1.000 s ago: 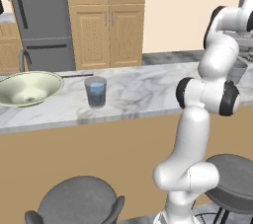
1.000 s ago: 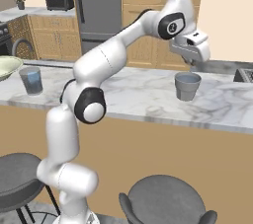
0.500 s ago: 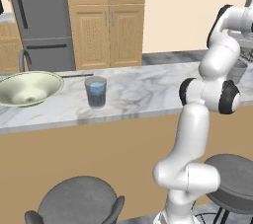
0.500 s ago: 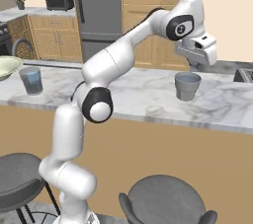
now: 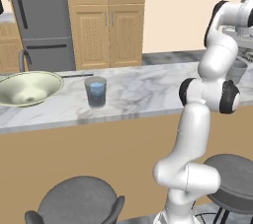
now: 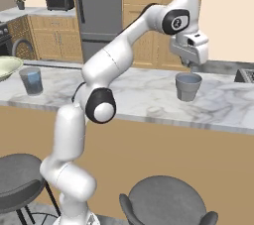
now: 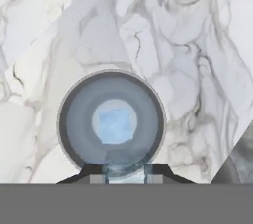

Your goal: There are four ice cubes in the ice bowl. Place two ice cubes in each glass of water.

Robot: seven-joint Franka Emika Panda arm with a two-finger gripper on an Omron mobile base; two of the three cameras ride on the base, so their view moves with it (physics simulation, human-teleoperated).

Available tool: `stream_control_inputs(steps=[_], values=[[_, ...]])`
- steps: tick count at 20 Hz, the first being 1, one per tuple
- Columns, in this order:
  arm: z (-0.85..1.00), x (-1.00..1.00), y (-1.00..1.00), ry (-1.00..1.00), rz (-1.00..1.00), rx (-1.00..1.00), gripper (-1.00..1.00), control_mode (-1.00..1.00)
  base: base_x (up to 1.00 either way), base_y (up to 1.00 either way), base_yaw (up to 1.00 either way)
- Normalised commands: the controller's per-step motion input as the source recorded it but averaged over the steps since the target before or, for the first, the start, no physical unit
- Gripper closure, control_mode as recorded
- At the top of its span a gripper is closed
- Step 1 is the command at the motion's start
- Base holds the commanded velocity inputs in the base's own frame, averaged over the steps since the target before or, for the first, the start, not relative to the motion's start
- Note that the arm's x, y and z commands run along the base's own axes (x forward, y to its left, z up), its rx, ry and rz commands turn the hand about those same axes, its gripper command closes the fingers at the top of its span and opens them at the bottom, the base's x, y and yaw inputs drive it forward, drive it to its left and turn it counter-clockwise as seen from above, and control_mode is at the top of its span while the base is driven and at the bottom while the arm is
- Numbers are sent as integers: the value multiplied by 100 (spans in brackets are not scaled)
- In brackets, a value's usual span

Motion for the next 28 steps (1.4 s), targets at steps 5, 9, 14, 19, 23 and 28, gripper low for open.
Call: stream_control_inputs(steps=[5,9,14,19,23,28], values=[[-64,-25,0,0,-1,0,100,-100,0,0,0],[-19,-38,0,-4,-1,0,100,-100,0,0,0],[-2,-20,3,-10,-2,0,100,-100,0,0,0],[-3,18,13,-22,0,0,100,-100,0,0,0],[-18,22,4,-18,0,0,100,-100,0,0,0],[-14,4,-3,-3,0,0,100,-100,0,0,0]])
